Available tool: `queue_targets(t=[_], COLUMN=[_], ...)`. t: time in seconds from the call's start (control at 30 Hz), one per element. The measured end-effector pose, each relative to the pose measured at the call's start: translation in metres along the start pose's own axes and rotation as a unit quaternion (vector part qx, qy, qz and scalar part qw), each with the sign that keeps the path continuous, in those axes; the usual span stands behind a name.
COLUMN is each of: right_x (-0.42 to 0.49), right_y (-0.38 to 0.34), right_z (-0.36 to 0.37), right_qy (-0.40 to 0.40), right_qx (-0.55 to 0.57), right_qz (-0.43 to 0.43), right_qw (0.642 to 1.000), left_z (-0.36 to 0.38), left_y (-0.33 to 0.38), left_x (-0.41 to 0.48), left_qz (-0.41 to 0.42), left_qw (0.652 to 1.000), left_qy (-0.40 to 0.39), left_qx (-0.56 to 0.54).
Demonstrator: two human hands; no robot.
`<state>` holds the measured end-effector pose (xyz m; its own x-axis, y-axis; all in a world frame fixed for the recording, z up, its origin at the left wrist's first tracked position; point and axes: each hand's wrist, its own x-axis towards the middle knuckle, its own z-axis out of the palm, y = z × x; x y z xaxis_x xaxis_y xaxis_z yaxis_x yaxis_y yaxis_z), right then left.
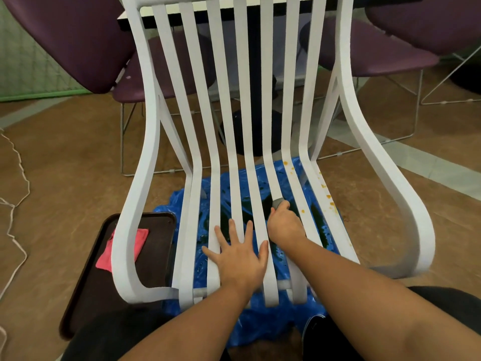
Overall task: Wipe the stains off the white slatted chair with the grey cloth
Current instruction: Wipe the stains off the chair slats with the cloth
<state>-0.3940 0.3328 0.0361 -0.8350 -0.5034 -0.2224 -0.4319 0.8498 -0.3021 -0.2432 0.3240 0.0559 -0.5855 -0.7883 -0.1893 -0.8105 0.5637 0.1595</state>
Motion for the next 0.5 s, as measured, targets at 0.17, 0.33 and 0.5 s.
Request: queue_targets(t=[0.17,0.33,0.5], right_x=[0.039,0.087,0.133], right_y=[-0.013,-0.030,-0.049], right_z=[0.002,0.002,0.001], right_qy=[0.000,-0.026,-0.028], right_qx=[0.011,-0.020,0.012], right_qz=[-0.010,-0.025,-0.003], right_qw=[1.000,0.999,1.000], left_z=[0.002,0.009,0.013], left_y=[-0.001,-0.002,-0.001], left_x=[0.002,0.004,0.008], left_qz=[0.002,0.024,0.034], left_qw=[1.000,0.999,0.999], left_qy=[0.014,0.022,0.031], left_qx=[-0.018,-0.023,-0.004])
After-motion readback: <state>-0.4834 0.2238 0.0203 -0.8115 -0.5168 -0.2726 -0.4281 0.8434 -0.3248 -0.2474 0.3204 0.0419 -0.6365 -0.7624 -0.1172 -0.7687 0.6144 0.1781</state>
